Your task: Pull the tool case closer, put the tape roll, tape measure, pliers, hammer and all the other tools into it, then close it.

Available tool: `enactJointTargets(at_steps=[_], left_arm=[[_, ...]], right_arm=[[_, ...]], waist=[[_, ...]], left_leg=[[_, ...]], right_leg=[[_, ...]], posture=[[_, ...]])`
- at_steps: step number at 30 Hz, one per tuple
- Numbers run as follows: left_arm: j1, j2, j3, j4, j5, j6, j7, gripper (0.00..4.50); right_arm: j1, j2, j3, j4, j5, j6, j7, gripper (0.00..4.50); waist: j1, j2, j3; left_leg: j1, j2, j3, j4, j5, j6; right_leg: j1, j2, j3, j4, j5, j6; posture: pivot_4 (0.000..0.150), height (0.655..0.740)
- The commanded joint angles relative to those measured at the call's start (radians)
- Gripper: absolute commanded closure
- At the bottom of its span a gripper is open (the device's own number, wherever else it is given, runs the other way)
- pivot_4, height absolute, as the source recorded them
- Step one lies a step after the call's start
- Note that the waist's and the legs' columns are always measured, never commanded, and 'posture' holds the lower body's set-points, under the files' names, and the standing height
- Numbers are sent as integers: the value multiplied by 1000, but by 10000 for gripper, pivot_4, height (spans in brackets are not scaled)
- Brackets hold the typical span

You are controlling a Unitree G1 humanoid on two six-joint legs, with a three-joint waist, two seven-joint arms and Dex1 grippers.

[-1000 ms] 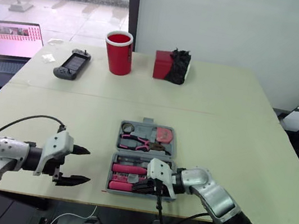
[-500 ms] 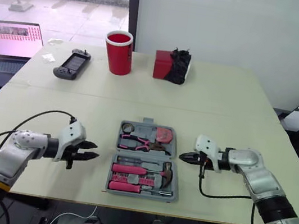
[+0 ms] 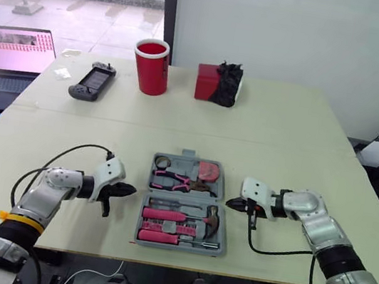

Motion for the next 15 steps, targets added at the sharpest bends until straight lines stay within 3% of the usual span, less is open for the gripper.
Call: enactJointTargets(at_steps=[1,15], left_arm=[[-23,-24,-8,24,9,-36,-6,44789],[-83,-132,-72,118,45,-135,-61,44789]], right_arm=[[-24,24,-7,10,-10,-22,1,45000],[-20,92,8,3,-36,-20,2,45000]], waist=[[0,0,0],[1,0,0]], left_leg=[[0,0,0,0,0,0],[1,0,-1,0,0,0]], right_leg=[[0,0,0,0,0,0],[2,0,-1,0,0,0]], posture=[[1500,7272],[1500,7272]])
